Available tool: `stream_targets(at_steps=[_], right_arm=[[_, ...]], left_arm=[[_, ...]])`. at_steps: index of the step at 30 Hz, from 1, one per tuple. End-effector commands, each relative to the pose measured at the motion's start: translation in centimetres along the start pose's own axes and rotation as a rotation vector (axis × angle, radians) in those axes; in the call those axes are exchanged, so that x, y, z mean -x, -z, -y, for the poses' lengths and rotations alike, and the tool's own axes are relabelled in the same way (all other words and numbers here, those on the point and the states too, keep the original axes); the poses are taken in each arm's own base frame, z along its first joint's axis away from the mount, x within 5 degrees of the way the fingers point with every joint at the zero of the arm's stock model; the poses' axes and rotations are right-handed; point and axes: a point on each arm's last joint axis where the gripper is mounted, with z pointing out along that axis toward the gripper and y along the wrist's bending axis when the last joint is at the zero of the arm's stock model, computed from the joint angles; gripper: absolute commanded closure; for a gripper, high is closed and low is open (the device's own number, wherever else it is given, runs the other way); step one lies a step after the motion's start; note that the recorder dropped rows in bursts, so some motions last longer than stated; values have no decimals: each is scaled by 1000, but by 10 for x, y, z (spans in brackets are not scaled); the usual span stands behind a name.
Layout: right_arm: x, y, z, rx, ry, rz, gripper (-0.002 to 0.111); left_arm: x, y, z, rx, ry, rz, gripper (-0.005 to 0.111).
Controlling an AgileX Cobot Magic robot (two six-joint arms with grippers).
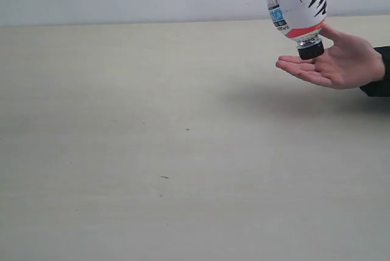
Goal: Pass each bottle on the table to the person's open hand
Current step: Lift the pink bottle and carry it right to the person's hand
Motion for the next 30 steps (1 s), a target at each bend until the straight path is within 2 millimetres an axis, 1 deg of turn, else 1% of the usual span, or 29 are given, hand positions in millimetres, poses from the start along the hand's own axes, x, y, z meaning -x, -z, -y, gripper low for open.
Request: stream_targets(at_steps=[1,3,6,7,10,12,16,23,28,30], right_arm=[[-22,48,-11,9,-62,50,108],[-33,60,-12,-20,-75,51,108],[-49,69,-12,-47,-117,30,108],[-55,69,-11,-65,-131,6,108],[-69,59,-4,-149,-164,-114,108],[-74,48,2,-193,-165,-189,108],[-78,19,19,-226,-182,-291,108],[-83,-39,63,-234,-205,-474,108],[-79,-82,92,-236,-222,-560,108],[-74,-96,97,-230,-227,-562,108]], left_arm=[[0,0,0,1,7,7,107],[0,0,0,1,7,7,107],[0,0,0,1,7,7,107],[0,0,0,1,7,7,107],[0,0,0,1,7,7,107],[0,0,0,1,7,7,107],[0,0,0,1,7,7,107],[0,0,0,1,7,7,107],[0,0,0,1,7,7,107],[0,0,0,1,7,7,107]])
